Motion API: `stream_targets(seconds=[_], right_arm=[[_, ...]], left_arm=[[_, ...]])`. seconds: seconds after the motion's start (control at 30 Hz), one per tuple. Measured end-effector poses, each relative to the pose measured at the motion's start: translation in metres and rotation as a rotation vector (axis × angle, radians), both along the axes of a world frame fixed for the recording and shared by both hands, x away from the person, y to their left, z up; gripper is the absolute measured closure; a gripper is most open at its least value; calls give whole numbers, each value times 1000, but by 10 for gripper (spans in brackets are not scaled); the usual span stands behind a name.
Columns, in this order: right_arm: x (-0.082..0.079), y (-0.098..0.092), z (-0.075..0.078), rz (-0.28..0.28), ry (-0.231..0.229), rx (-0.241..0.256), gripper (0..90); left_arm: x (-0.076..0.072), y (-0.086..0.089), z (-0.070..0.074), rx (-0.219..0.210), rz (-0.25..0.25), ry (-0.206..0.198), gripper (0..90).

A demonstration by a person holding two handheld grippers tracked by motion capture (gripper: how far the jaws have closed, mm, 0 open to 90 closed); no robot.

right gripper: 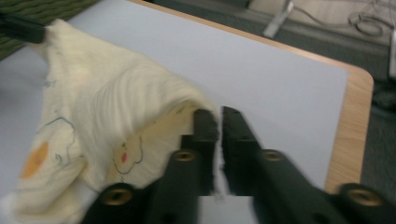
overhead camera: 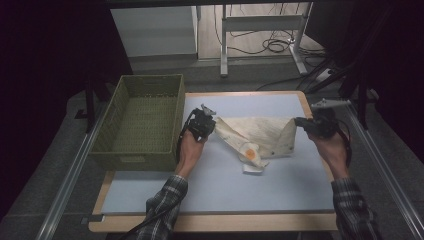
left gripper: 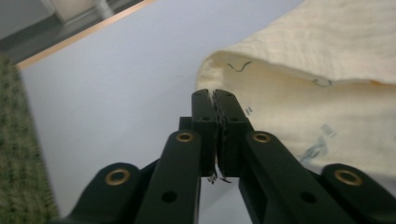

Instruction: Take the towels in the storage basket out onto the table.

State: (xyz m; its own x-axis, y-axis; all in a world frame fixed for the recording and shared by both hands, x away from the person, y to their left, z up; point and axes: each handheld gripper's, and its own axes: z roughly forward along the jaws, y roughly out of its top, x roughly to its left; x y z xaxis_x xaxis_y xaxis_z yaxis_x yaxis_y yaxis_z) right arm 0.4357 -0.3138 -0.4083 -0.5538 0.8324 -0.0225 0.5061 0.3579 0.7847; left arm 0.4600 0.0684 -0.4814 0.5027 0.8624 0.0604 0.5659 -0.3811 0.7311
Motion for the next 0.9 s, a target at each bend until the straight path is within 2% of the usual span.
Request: stream_targets(seconds=[0.03,0.07,0.17,0.2,0.27,0.33,0.4,0.43,0.47,0.5,0.53,0.6,0.7,0.73,0.77,0.8,0.87,0.9], right_arm=[[9,0,-1,-24,22,5,752],[18,-2,-5,-35,46,1,700],[13,-4,-17,-15,66,6,668],[13,-4,-17,-15,66,6,668],[6,-8,-30,-8,92,-7,655],[0,-12,-43,0,125,15,650],[-5,-14,-54,10,148,16,647],[-10,-16,-67,20,172,20,642],[-10,-16,-67,20,172,20,642],[-14,-16,-77,30,193,30,636],[-15,-16,-81,32,197,36,630],[-17,-15,-88,36,203,48,622],[-17,-13,-94,35,203,45,609],[-17,-11,-96,32,202,39,597],[-16,-9,-100,26,195,26,560],[-16,-9,-100,26,195,26,560],[-15,-3,-104,23,175,-18,550],[-15,-1,-105,21,160,-40,588]], left_arm=[[4,1,-1,-16,17,13,814],[3,1,-3,-40,7,17,735],[-6,-4,-10,-43,-44,24,648],[-6,-4,-10,-43,-44,24,625],[-11,-9,-16,-77,-103,58,591],[-17,-16,-20,-98,-152,74,550],[-23,-23,-22,-114,-202,87,522],[-29,-34,-24,-111,-252,97,502],[-29,-34,-24,-111,-252,97,491],[-34,-44,-26,-95,-299,98,476],[-34,-44,-26,-95,-299,98,466],[-37,-54,-30,-102,-347,113,425],[-37,-60,-35,-85,-357,111,397],[-36,-64,-38,-70,-360,110,397],[-34,-68,-43,-26,-358,99,399],[-34,-68,-43,-26,-358,99,409],[-32,-69,-48,-17,-360,100,476],[-31,-68,-48,-32,-351,92,549]])
